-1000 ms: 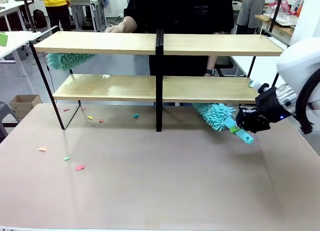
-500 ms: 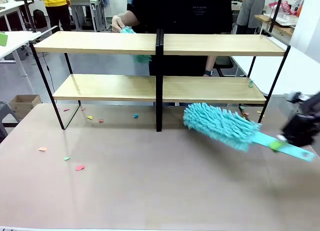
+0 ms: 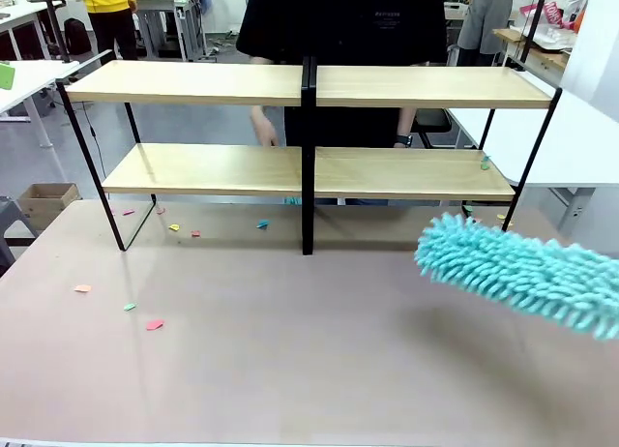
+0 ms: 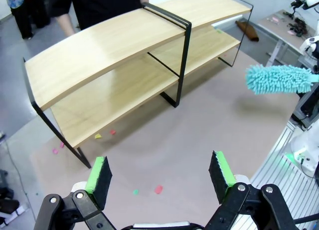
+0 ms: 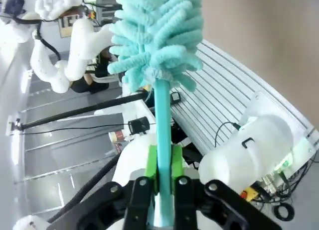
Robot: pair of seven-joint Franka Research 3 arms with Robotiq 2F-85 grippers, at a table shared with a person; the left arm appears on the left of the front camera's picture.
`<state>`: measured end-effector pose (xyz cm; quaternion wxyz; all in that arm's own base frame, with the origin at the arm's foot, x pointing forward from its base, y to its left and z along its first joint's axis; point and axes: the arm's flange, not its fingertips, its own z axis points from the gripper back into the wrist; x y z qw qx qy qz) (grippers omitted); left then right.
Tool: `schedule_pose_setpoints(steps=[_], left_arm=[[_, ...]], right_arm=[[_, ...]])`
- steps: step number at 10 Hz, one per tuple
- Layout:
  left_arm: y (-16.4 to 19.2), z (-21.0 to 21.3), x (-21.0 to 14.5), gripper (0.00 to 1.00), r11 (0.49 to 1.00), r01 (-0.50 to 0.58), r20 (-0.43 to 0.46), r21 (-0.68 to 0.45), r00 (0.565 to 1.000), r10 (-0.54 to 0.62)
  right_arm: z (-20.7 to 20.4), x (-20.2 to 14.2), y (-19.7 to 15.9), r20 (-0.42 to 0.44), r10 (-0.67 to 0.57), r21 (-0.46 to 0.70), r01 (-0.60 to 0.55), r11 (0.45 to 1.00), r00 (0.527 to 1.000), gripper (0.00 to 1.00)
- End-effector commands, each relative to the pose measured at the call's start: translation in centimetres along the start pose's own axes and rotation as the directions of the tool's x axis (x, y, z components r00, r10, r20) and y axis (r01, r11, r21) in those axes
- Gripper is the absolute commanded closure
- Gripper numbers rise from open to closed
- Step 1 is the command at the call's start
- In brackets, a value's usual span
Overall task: Clean the shelves.
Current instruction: Clean another randomly selected level of the Shelf with the Duster.
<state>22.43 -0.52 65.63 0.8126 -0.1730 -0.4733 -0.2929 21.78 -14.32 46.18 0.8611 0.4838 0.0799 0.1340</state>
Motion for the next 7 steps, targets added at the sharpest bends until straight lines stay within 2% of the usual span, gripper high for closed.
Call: schedule_pose_setpoints(steps=[1,3,4,5,6,7], left_arm=[[0.0,-0.1,0.0,0.00,1.000,-0.001,-0.002,0.001,1.000,0.001],[0.0,-0.1,0.0,0.00,1.000,-0.001,-0.002,0.001,1.000,0.001],[0.0,-0.1,0.0,0.00,1.000,-0.001,-0.002,0.001,1.000,0.001],[0.0,-0.1,0.0,0.00,1.000,-0.001,-0.002,0.001,1.000,0.001],[0.0,-0.1,0.0,0.00,1.000,-0.001,-0.002,0.001,1.000,0.001],[0.0,-0.1,0.0,0.00,1.000,-0.001,-0.002,0.001,1.000,0.001]], right_arm=[[3.1,-1.4,-2.5,0.056,0.028,0.090,-0.033,0.995,0.998,0.87],[3.8,-4.3,-4.7,0.030,-0.008,0.146,0.003,0.989,1.000,0.87],[4.3,-5.7,-5.5,0.058,0.016,0.188,-0.026,0.982,0.998,0.87],[4.4,-6.6,-6.2,0.125,0.045,0.232,-0.073,0.970,0.991,0.87],[3.1,-4.3,-4.6,0.068,-0.031,0.150,0.020,0.989,0.997,0.87],[3.1,-4.3,-4.6,0.068,-0.031,0.150,0.020,0.989,0.997,0.87]])
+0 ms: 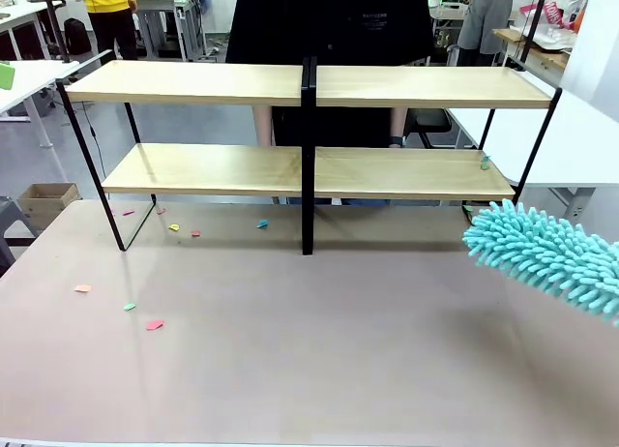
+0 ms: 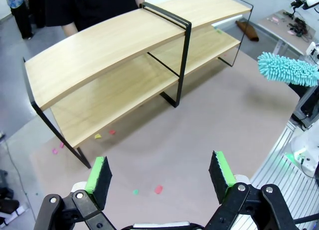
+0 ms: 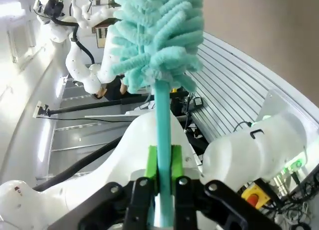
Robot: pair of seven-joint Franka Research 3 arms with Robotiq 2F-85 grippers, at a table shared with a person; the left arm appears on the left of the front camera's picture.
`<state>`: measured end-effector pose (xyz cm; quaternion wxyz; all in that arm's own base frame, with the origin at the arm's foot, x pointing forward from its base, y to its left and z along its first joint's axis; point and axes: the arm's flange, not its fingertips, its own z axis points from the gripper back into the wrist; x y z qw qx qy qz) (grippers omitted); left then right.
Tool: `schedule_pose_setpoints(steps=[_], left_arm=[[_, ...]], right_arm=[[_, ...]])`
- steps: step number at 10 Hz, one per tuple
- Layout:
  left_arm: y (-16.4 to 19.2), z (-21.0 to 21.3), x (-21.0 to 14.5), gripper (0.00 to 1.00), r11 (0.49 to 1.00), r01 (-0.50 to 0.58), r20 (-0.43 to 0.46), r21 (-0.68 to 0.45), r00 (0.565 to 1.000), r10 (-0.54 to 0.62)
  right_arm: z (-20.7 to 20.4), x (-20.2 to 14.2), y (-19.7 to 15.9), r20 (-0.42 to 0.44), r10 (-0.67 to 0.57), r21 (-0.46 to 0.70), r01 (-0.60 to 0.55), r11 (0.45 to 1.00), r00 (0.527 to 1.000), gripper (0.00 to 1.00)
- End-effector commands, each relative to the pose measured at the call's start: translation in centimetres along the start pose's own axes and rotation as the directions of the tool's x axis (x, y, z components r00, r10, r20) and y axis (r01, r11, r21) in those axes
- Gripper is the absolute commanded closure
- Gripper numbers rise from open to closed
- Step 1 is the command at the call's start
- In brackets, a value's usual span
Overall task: Clean the shelves.
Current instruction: Clean another randomly selected level of the Shelf with the Duster.
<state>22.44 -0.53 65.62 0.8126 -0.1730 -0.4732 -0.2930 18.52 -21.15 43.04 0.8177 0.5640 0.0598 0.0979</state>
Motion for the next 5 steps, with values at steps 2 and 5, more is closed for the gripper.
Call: schedule_pose_setpoints(steps=[2,5], left_arm=[[0.04,-0.06,0.00,0.00,1.000,-0.001,-0.002,0.001,1.000,0.001],[0.04,-0.06,0.00,0.00,1.000,-0.001,-0.002,0.001,1.000,0.001]], right_arm=[[-0.22,0.81,0.92,-0.013,-0.007,-0.032,0.007,0.999,1.000,0.87],[-0.42,1.15,0.34,0.013,-0.107,-0.070,0.108,0.992,0.994,0.87]])
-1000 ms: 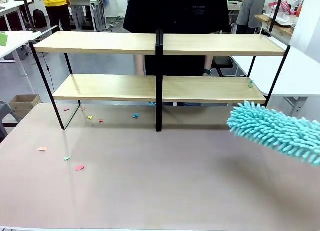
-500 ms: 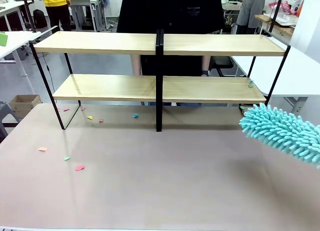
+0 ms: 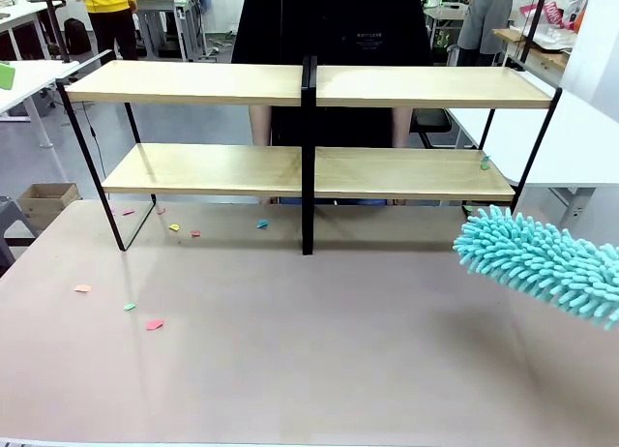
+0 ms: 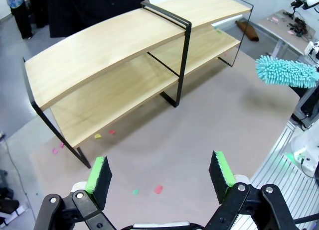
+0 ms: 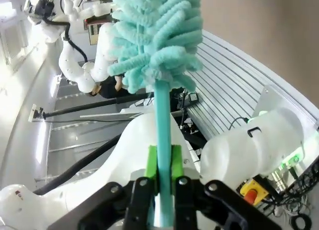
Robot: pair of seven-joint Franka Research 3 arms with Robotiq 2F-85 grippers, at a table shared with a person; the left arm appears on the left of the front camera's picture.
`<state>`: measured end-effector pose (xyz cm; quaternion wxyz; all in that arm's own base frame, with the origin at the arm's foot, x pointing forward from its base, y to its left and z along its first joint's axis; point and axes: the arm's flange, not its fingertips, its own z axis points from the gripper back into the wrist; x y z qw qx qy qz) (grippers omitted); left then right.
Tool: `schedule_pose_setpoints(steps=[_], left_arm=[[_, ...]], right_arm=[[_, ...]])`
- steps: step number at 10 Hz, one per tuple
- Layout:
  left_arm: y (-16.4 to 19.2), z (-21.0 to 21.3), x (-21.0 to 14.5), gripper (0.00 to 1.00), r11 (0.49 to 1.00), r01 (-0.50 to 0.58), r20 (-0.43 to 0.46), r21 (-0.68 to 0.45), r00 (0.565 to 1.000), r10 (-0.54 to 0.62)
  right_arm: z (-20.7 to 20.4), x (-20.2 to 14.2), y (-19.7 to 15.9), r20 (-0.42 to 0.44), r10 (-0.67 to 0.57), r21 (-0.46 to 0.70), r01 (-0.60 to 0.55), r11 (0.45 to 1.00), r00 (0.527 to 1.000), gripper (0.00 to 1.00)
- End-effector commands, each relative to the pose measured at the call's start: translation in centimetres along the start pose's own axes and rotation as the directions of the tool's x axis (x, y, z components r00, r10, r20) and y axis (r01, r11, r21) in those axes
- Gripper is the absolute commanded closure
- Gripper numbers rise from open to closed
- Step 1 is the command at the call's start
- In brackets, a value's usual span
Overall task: Clean the shelves.
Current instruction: Clean another randomly selected level of the Shelf with the Duster.
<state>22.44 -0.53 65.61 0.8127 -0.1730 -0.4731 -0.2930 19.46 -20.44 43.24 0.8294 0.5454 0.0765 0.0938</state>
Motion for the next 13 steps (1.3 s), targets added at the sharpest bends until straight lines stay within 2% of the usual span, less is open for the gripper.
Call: schedule_pose_setpoints(steps=[1,3,4,6,7,13], left_arm=[[0.0,-0.1,0.0,0.00,1.000,-0.001,-0.002,0.001,1.000,0.001],[0.0,-0.1,0.0,0.00,1.000,-0.001,-0.002,0.001,1.000,0.001],[0.0,-0.1,0.0,0.00,1.000,-0.001,-0.002,0.001,1.000,0.001],[0.0,-0.1,0.0,0.00,1.000,-0.001,-0.002,0.001,1.000,0.001],[0.0,-0.1,0.0,0.00,1.000,-0.001,-0.002,0.001,1.000,0.001],[0.0,-0.1,0.0,0.00,1.000,-0.001,-0.002,0.001,1.000,0.001]], right_arm=[[0.5,0.1,-0.9,0.159,-0.270,-0.087,0.286,0.954,0.950,0.87],[1.2,-0.6,-1.8,0.186,-0.357,-0.092,0.378,0.921,0.915,0.87],[1.6,-1.2,-1.9,0.178,-0.348,-0.072,0.365,0.928,0.920,0.87],[2.1,-1.8,-1.9,0.262,-0.297,-0.062,0.323,0.944,0.918,0.87],[2.3,-1.2,-2.4,0.212,-0.338,-0.090,0.363,0.927,0.917,0.87],[2.3,-1.2,-2.4,0.212,-0.338,-0.090,0.363,0.927,0.917,0.87]])
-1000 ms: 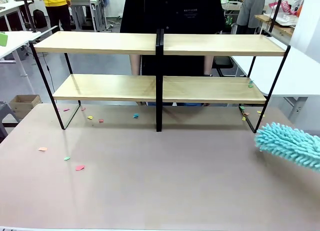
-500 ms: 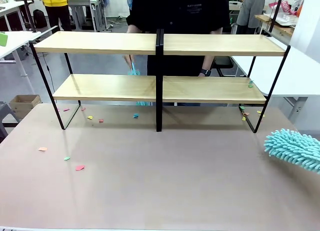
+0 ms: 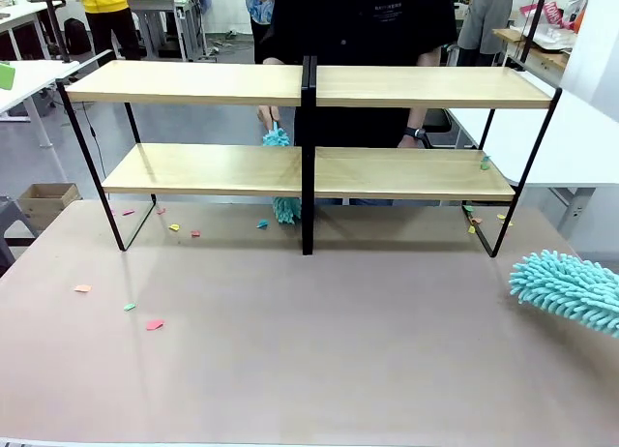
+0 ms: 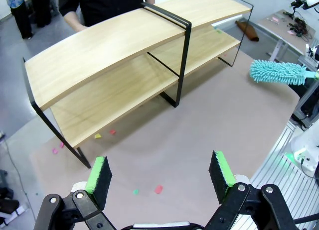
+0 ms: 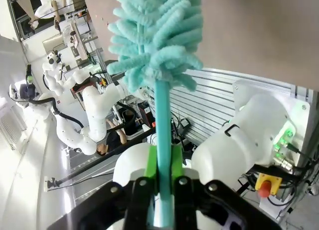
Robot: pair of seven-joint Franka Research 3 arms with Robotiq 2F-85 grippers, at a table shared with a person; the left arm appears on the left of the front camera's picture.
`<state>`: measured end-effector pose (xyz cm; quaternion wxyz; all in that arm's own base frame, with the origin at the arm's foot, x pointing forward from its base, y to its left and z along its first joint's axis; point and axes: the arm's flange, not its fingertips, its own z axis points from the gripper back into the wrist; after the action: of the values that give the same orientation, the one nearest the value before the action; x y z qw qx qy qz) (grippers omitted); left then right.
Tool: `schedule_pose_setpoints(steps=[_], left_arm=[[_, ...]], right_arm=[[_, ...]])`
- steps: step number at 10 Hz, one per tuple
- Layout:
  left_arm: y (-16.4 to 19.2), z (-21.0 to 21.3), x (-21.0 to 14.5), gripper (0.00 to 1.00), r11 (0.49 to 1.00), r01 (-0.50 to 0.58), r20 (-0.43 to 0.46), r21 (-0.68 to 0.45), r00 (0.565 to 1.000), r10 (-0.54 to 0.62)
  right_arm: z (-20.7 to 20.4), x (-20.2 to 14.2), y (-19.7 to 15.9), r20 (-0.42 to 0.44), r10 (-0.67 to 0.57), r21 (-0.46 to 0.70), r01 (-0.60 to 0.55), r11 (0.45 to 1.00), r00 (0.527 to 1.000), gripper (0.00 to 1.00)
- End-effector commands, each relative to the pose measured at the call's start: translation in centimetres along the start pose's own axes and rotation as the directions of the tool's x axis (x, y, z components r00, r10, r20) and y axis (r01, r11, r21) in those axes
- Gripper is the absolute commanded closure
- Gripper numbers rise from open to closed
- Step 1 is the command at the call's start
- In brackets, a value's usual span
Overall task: Clean the shelves.
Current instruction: Clean another randomly selected level of the Shelf with the Duster.
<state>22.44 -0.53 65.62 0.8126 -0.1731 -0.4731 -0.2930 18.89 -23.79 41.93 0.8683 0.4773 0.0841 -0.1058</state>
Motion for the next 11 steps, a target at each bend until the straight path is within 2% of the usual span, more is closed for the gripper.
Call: schedule_pose_setpoints(steps=[1,3,4,6,8,11], left_arm=[[0.0,-0.1,0.0,0.00,1.000,-0.001,-0.002,0.001,1.000,0.001],[0.0,-0.1,0.0,0.00,1.000,-0.001,-0.002,0.001,1.000,0.001],[0.0,-0.1,0.0,0.00,1.000,-0.001,-0.002,0.001,1.000,0.001],[0.0,-0.1,0.0,0.00,1.000,-0.001,-0.002,0.001,1.000,0.001],[0.0,-0.1,0.0,0.00,1.000,-0.001,-0.002,0.001,1.000,0.001],[0.0,-0.1,0.0,0.00,1.000,-0.001,-0.002,0.001,1.000,0.001]], right_arm=[[-0.1,0.1,0.1,-0.004,-0.001,-0.005,0.001,1.000,1.000,0.87],[0.0,0.0,0.0,0.000,0.000,0.000,0.000,1.000,1.000,0.87],[-1.1,1.3,0.7,-0.015,0.005,-0.002,-0.005,1.000,1.000,0.87],[-3.6,2.1,3.6,-0.012,0.123,0.009,-0.123,0.992,0.992,0.87],[-7.6,3.5,7.0,-0.007,0.193,-0.053,-0.193,0.980,0.981,0.87],[-14.1,6.5,11.3,0.051,0.286,-0.242,-0.266,0.933,0.957,0.87]])
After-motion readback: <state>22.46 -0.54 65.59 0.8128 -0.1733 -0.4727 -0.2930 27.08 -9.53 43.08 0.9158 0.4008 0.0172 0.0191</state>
